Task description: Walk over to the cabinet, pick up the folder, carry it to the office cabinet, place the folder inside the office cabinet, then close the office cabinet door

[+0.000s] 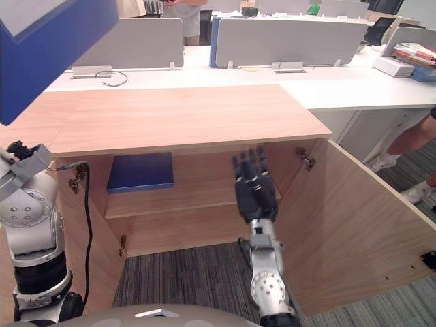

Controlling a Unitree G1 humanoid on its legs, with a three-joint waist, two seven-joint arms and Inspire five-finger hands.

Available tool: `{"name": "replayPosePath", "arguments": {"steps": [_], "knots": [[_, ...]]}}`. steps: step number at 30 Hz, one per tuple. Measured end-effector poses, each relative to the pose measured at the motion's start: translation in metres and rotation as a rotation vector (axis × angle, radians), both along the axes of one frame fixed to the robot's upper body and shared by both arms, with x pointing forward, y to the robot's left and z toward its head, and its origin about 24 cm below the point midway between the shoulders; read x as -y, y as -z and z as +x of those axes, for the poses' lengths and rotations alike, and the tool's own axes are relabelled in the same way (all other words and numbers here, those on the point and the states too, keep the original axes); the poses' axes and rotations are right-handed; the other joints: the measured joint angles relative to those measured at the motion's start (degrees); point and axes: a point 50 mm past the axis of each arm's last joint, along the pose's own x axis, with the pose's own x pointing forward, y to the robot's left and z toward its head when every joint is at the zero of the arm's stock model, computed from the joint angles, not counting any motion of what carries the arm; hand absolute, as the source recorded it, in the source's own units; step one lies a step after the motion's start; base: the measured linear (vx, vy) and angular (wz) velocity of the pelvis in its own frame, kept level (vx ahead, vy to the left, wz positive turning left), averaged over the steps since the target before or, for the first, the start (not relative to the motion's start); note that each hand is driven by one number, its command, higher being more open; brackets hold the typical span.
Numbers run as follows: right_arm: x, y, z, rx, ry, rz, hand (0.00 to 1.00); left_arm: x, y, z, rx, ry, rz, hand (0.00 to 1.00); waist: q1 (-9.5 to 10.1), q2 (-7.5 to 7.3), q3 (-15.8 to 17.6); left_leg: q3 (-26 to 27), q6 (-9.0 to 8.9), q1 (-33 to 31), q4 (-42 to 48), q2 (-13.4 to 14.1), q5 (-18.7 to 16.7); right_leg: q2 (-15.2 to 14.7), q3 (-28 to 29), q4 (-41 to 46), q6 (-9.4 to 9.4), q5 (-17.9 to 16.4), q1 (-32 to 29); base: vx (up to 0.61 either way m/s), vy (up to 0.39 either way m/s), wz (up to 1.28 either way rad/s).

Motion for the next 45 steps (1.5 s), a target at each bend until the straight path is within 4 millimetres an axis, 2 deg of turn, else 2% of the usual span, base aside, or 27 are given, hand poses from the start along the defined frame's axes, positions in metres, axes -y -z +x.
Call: {"name": "replayPosePath", "arguments": {"steps": [2,4,12,19,27,36,45], "knots": [[0.011,-0.023,0.008,0.117,0.069,0.02,1.0,-0.003,0.005,0.007,-0.033,0.081,-0.043,0.0,0.05,0.08,0.1,-0.2,0.0,0.0,0.2,0.0,0.0,0.0,-0.1,0.0,0.0,0.0,0.2,-0.02,-0.031,0.04],[0.016,-0.031,0.011,0.158,0.105,0.024,1.0,-0.005,0.009,0.009,-0.054,0.114,-0.066,0.0,0.01,0.13,0.1,-0.3,0.0,0.1,0.3,0.0,0.0,0.0,-0.2,0.0,0.0,0.0,0.4,0.0,-0.007,0.02],[0.039,-0.044,0.018,0.173,0.226,0.007,1.0,-0.011,0.031,0.03,-0.177,0.406,-0.129,0.0,0.13,0.78,0.5,-0.3,0.15,0.1,0.5,0.0,0.1,-0.1,-0.2,0.1,-0.01,0.0,0.5,0.0,0.0,0.0],[0.054,-0.078,0.041,0.181,0.288,-0.258,1.0,0.0,0.051,0.053,-0.302,0.67,-0.113,0.0,-0.16,0.75,0.6,-0.3,0.19,0.2,0.6,0.0,0.2,-0.1,-0.1,0.3,0.0,0.0,0.7,0.0,0.0,0.0],[0.055,-0.097,0.06,0.185,0.266,-0.392,1.0,0.012,0.053,0.057,-0.337,0.824,-0.015,0.0,0.01,0.21,1.4,-0.4,0.24,0.2,0.6,0.0,0.2,-0.1,-0.2,0.9,0.0,0.0,0.6,0.0,0.0,0.0],[0.036,-0.126,0.08,0.283,0.145,-0.545,1.0,0.015,0.075,0.072,-0.509,0.866,0.054,0.0,-0.07,-0.54,2.9,-0.4,0.45,0.1,0.5,-0.1,0.4,-0.2,-0.2,1.1,0.0,0.0,0.4,0.0,0.0,0.0],[-0.002,-0.138,0.095,0.389,-0.144,-0.686,1.0,0.026,0.08,0.073,-0.576,0.929,0.158,0.0,0.04,-0.92,3.2,-0.7,0.46,0.1,0.3,0.0,0.4,-0.2,-0.4,1.1,0.02,0.0,0.3,0.0,0.0,0.01]]}}
